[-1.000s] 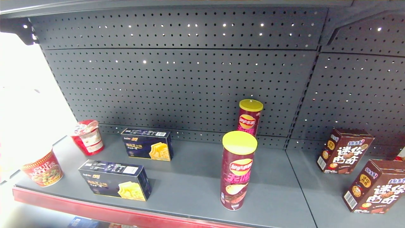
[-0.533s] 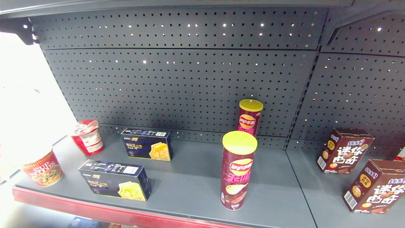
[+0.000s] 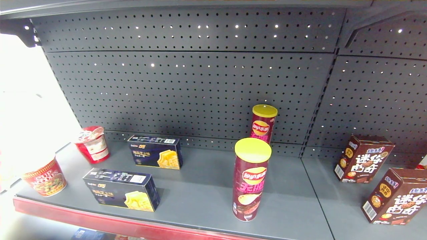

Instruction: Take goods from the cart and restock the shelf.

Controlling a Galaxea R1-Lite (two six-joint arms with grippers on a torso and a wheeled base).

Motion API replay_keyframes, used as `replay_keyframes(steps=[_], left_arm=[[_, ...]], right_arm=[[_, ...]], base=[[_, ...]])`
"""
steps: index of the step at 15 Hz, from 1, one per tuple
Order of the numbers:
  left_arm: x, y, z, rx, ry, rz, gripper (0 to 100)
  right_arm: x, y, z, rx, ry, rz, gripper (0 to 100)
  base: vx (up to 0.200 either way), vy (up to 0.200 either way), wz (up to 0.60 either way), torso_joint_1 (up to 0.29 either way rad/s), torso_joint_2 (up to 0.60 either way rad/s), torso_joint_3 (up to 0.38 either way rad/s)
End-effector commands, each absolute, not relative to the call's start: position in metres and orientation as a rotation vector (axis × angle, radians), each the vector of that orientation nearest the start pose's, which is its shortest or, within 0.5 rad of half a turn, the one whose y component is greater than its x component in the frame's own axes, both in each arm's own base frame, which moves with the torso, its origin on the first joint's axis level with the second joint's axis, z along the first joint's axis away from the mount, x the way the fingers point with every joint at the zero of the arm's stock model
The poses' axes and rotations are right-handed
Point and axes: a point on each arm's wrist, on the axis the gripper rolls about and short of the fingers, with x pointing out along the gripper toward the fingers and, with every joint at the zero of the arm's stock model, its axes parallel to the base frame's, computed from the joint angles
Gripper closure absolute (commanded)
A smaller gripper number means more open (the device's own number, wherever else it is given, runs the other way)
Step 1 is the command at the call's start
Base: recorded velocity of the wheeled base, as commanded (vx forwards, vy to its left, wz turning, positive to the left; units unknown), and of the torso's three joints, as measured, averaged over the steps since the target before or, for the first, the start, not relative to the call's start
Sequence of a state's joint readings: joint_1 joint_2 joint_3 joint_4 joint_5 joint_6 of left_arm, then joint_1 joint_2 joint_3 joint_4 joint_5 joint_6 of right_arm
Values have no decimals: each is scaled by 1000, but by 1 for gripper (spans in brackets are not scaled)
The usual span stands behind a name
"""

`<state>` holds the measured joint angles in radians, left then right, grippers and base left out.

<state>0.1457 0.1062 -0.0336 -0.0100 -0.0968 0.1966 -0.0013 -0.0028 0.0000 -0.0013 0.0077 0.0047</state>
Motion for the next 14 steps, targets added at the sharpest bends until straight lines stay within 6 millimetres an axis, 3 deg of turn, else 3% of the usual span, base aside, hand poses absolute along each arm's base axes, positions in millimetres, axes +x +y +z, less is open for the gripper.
replay_keyframes(steps=[1,4,6,8,10,14], left_arm=[[-12,-7,146,332,3,-146,0],[40,-7,227,432,29,-348,0],[88,-23,253,469,48,-561,0],[127,-40,258,487,85,-653,0],[166,-67,248,486,132,-737,0],[203,-119,209,434,255,-800,0]], right_arm=[[-23,0,76,5,-3,8,0],[-23,0,76,5,-2,6,0],[-23,0,76,5,-3,8,0],[-23,0,76,5,-2,8,0],[-23,0,76,5,-2,6,0],[-23,0,76,5,-2,6,0]], base=[[0,0,0,0,0,0],[0,0,0,0,0,0],[0,0,0,0,0,0],[0,0,0,0,0,0],[0,0,0,0,0,0],[0,0,0,0,0,0]])
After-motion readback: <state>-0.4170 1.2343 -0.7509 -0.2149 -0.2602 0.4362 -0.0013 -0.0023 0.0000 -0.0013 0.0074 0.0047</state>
